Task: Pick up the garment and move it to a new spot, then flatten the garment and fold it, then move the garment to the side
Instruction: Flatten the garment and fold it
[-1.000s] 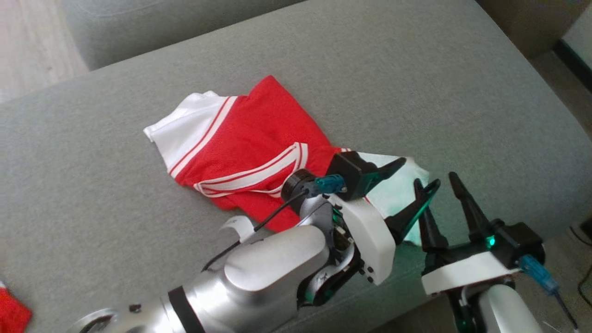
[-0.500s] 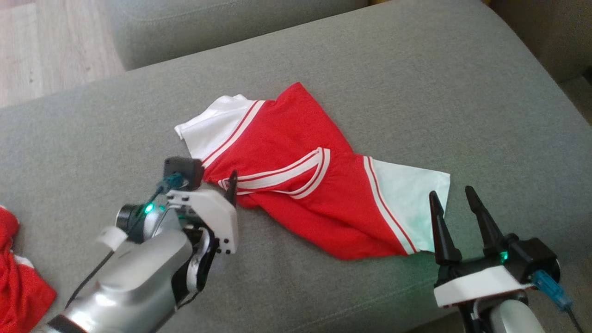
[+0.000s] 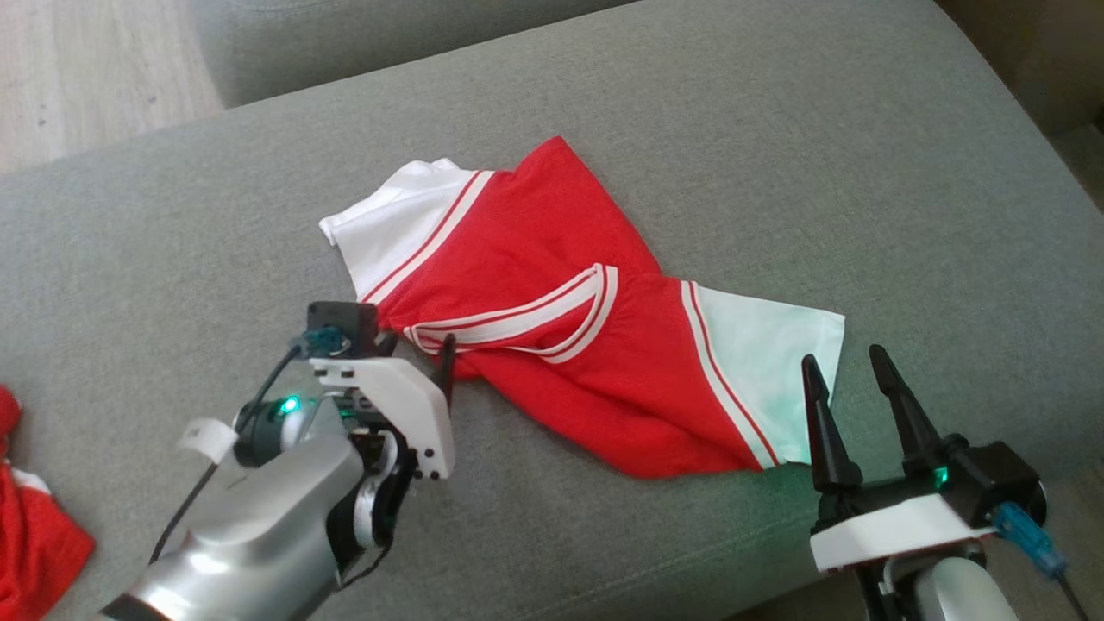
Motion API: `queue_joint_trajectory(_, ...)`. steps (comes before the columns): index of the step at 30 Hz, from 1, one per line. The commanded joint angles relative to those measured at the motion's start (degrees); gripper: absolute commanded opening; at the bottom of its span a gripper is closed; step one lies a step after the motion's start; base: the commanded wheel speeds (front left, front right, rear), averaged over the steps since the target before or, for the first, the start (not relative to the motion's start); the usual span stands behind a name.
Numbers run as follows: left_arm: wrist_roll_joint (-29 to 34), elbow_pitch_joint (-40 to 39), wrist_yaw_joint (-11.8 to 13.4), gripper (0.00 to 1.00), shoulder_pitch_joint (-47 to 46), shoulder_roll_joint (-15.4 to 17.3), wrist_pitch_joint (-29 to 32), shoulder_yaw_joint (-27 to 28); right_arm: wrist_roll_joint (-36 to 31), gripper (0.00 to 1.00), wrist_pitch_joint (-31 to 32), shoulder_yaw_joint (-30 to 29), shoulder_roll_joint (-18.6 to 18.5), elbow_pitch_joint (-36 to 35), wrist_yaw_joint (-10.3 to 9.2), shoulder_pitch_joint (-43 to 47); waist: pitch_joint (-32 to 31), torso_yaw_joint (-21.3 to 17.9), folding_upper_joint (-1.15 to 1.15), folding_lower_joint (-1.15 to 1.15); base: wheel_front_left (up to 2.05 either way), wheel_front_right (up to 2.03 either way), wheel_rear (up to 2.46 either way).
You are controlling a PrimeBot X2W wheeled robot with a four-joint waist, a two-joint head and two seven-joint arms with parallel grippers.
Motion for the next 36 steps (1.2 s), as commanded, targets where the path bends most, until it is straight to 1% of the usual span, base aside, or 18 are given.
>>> queue_joint_trajectory(1, -0.57, 0.04, -0.06, 1.00, -2.49, 0.73, -0.33, 2.94, -0.34, 1.00, -0.63, 1.54, -0.57, -1.91, -0.04, -2.05, 0.16, -0.30, 0.00, 0.00, 0.00, 0.00, 0.00)
queue_joint_trajectory(5, -0.86, 2.75, -0.34, 1.00, -3.04, 0.06, 0.35, 2.83, -0.28, 1.00, -0.63, 1.85, -0.55, -1.78, -0.04, -2.16, 0.41, -0.97, 0.00, 0.00, 0.00, 0.00, 0.00)
queue_joint_trajectory(6, -1.02, 3.23, -0.55, 0.71, -3.19, -0.13, 0.54, 2.85, -0.22, 1.00, -0.63, 1.91, -0.54, -1.77, -0.04, -2.21, 0.52, -1.12, 0.00, 0.00, 0.00, 0.00, 0.00)
queue_joint_trajectory(7, -1.09, 3.60, -0.90, 0.31, -3.39, -0.34, 0.59, 2.84, -0.16, 1.00, -0.63, 1.90, -0.53, -1.75, -0.04, -2.24, 0.62, -1.25, 0.00, 0.00, 0.00, 0.00, 0.00)
queue_joint_trajectory(8, -1.03, 3.89, -1.27, 0.00, -3.72, -0.51, 0.47, 2.83, -0.11, 1.00, -0.63, 1.89, -0.52, -1.73, -0.04, -2.29, 0.69, -1.39, 0.00, 0.00, 0.00, 0.00, 0.00)
queue_joint_trajectory(12, -0.52, 4.29, -2.05, 0.00, -5.89, -1.10, -1.04, 3.66, 0.09, 1.00, -0.63, 1.88, -0.46, -1.54, -0.04, -2.55, 0.80, -2.00, 0.00, 0.00, 0.00, 0.00, 0.00)
queue_joint_trajectory(15, 0.25, 3.93, -2.01, 0.00, -7.81, -1.37, -1.52, 3.87, 0.21, 1.00, -0.63, 2.04, -0.43, -1.46, -0.04, -2.70, 0.75, -2.49, 0.00, 0.00, 0.00, 0.00, 0.00)
queue_joint_trajectory(19, 1.56, 2.98, -1.96, 0.00, -13.24, -2.43, -0.95, 4.34, 0.40, 1.00, -0.63, 2.62, -0.33, -1.54, -0.04, -2.97, 1.06, -3.82, 0.00, 0.00, 0.00, 0.00, 0.00)
queue_joint_trajectory(22, 2.82, 4.03, -2.48, 0.00, -18.45, -3.99, 0.70, 3.91, 0.84, 1.00, -0.63, 3.49, -0.27, -1.47, -0.04, -3.52, 1.93, -5.61, 0.00, 0.00, 0.00, 0.00, 0.00)
queue_joint_trajectory(25, 3.62, 6.97, -4.12, 0.00, -23.23, -6.13, 2.49, 3.23, 1.48, 1.00, -0.63, 4.31, -0.20, -1.19, -0.04, -4.29, 2.96, -8.26, 0.00, 0.00, 0.00, 0.00, 0.00)
queue_joint_trajectory(29, 5.14, 12.55, -6.52, 0.00, -28.44, -9.37, 2.14, 2.41, 2.31, 1.00, -0.63, 5.57, -0.14, -0.44, -0.04, -4.42, 3.31, -12.46, 0.00, 0.00, 0.00, 0.00, 0.00)
queue_joint_trajectory(33, 7.15, 18.33, -9.61, 0.00, -32.81, -13.40, -1.15, 1.46, 3.79, 1.00, -0.63, 6.48, -0.12, -0.25, -0.04, -3.95, 4.27, -15.80, 0.00, 0.00, 0.00, 0.00, 0.00)
queue_joint_trajectory(36, 8.16, 22.40, -11.99, 0.00, -34.57, -15.73, -5.30, 1.10, 4.75, 1.00, -0.63, 6.76, -0.11, -0.25, -0.04, -3.53, 4.72, -17.49, 0.00, 0.00, 0.00, 0.00, 0.00)
